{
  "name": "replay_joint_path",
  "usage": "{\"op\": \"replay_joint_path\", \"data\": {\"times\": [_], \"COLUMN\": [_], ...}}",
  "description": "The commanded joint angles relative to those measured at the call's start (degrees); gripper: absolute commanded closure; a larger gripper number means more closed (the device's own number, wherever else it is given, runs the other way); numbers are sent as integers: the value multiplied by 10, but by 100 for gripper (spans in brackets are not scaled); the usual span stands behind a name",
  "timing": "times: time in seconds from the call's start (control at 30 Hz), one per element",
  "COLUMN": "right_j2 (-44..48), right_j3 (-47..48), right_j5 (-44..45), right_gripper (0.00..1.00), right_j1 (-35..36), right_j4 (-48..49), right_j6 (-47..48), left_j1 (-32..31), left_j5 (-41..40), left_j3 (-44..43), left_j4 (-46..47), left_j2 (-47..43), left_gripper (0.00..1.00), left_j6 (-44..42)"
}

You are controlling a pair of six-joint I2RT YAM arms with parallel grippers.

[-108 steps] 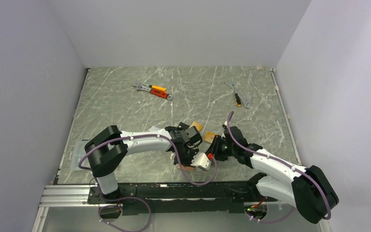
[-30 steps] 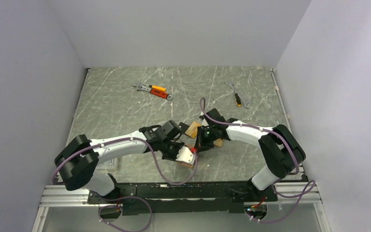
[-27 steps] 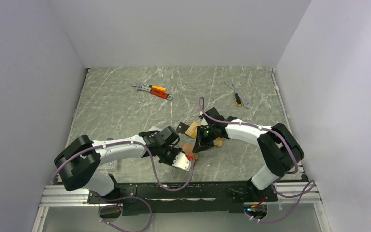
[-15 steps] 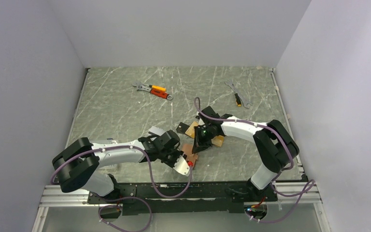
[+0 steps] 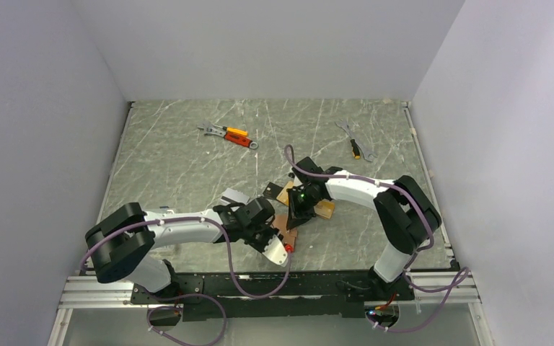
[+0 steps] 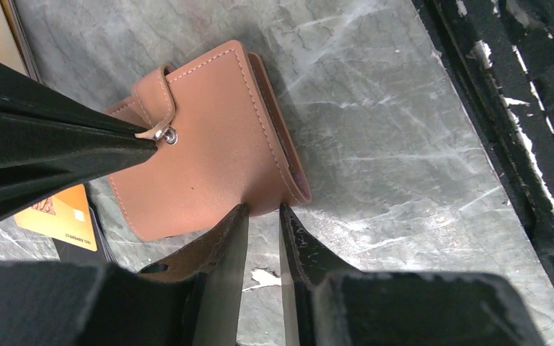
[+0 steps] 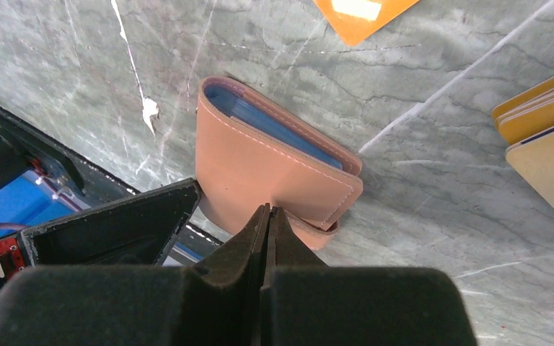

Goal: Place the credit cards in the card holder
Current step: Close the card holder at the center of the board.

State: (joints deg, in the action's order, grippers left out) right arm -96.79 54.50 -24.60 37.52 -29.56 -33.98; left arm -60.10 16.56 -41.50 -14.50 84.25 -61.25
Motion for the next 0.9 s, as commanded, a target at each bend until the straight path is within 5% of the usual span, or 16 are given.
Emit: {"op": "replay_joint_path", "data": {"times": [0.0,0.87], "right_j2": [-4,52], "right_j3": [18,-12], "right_j5": [15,133], "right_gripper": [100,100], "right_j1": [11,40], "right_j4": [-21,17], "right_j6": [9,-57], "left_j1": [-8,-15], "left_j5": [1,-6], "left_j3": [-25,-37], "left_j4": [3,-18], "left_j2": [2,18], "left_gripper": [73,77], "left_j6": [-3,-6]}}
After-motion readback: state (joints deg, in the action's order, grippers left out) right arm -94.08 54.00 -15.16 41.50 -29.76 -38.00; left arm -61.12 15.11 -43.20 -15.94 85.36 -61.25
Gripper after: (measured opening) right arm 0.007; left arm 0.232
